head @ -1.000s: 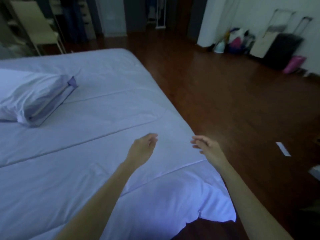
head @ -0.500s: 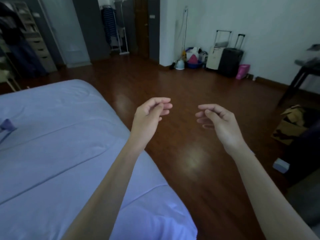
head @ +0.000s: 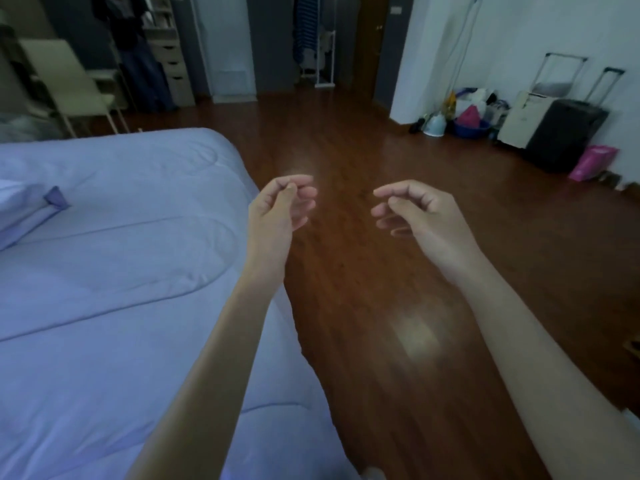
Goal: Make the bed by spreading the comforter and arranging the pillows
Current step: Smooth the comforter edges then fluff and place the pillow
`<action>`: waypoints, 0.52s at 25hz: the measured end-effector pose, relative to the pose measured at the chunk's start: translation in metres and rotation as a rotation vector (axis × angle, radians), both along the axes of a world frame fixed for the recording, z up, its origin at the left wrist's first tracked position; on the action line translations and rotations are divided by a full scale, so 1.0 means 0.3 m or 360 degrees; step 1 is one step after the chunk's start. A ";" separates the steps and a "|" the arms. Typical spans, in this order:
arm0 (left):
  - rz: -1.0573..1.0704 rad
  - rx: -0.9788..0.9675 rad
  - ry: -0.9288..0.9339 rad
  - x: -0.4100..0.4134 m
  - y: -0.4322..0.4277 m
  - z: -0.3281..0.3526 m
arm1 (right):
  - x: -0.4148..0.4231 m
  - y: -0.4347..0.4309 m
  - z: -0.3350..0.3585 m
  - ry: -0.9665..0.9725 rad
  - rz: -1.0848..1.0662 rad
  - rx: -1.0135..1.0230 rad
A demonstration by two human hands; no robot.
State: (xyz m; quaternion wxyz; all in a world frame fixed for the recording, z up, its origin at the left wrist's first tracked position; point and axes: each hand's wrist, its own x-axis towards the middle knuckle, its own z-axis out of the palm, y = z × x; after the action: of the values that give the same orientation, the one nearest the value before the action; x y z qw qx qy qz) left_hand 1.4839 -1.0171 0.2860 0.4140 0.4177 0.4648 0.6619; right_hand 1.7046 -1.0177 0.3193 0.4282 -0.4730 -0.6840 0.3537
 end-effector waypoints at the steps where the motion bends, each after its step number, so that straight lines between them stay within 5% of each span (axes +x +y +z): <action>1: 0.0062 -0.0015 -0.0037 -0.003 0.049 -0.005 | 0.004 0.058 -0.008 -0.0021 0.0046 -0.0014; 13: 0.0544 0.0055 0.0028 -0.081 0.853 0.088 | -0.238 1.072 0.115 -0.0023 0.0582 0.0094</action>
State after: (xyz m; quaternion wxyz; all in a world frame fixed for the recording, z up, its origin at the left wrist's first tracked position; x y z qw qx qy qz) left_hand 1.4597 -0.7613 0.3123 0.2842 0.3456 0.5212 0.7268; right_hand 1.6332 -0.6962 0.3539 0.3656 -0.3305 -0.7718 0.4018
